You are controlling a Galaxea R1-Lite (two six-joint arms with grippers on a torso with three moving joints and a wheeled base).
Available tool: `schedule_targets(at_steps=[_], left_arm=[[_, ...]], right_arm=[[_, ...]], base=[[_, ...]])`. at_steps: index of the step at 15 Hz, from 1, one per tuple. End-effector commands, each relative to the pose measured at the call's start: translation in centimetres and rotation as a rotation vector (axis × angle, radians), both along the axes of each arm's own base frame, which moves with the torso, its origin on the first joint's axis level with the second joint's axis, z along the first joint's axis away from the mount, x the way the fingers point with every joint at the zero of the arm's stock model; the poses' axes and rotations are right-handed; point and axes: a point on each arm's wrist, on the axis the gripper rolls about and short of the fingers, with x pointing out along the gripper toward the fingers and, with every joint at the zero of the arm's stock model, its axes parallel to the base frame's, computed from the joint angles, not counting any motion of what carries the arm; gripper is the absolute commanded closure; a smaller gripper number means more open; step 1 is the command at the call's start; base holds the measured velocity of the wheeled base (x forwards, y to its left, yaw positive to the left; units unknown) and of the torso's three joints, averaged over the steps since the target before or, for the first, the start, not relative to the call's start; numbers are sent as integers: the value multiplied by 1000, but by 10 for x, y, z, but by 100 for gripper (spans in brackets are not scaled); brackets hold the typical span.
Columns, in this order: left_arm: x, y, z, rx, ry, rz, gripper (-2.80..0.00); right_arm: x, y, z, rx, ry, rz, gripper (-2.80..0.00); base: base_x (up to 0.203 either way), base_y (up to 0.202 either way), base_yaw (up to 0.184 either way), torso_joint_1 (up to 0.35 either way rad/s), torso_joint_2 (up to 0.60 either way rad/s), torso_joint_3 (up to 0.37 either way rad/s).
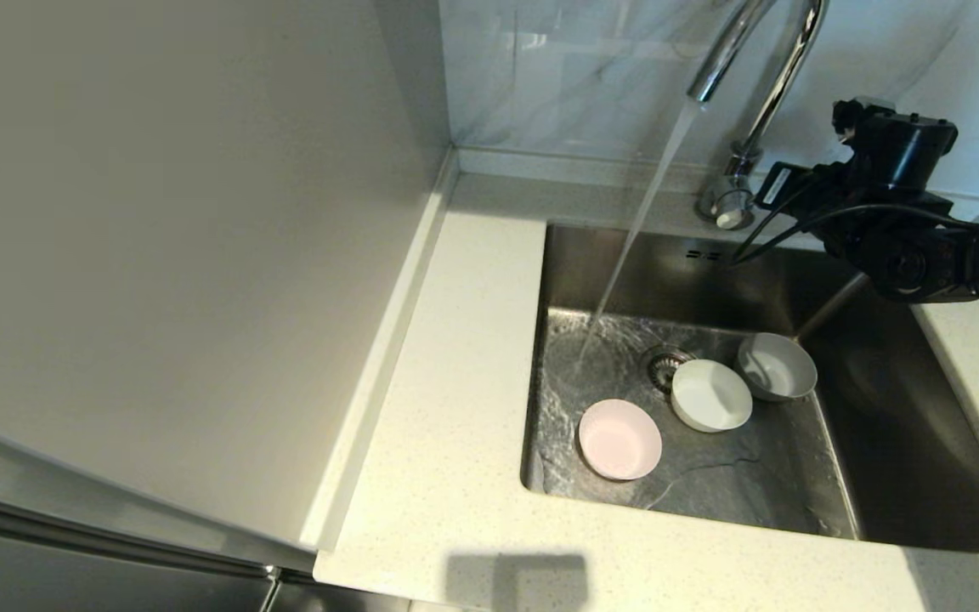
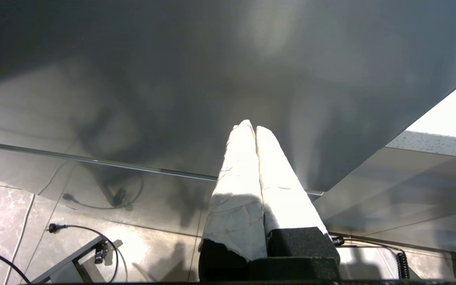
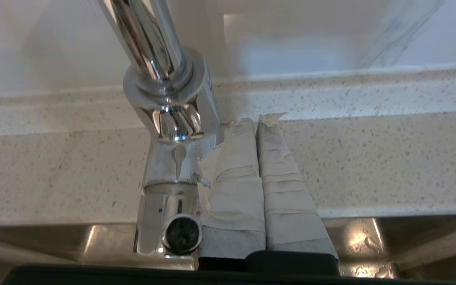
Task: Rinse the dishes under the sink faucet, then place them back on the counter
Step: Turn off the faucet
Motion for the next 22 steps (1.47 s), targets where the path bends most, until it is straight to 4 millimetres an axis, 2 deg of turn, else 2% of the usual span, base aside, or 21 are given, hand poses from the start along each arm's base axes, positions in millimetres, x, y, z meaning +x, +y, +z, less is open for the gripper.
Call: schedule_targets(at_steps=[1,13,22], left_arm=[[0,0,0,-1,-3,1,0],[0,0,0,1,-3,1,0],[0,0,0,-1,-3,0,0]], right_arm=[[0,0,2,1,-10,-2,0],[34,1,-10,-11,-50,-37,0],[38,0,-11,-10,-60,-49,0]], base=[[0,0,0,0,0,0],[0,0,0,0,0,0],[0,0,0,0,0,0]])
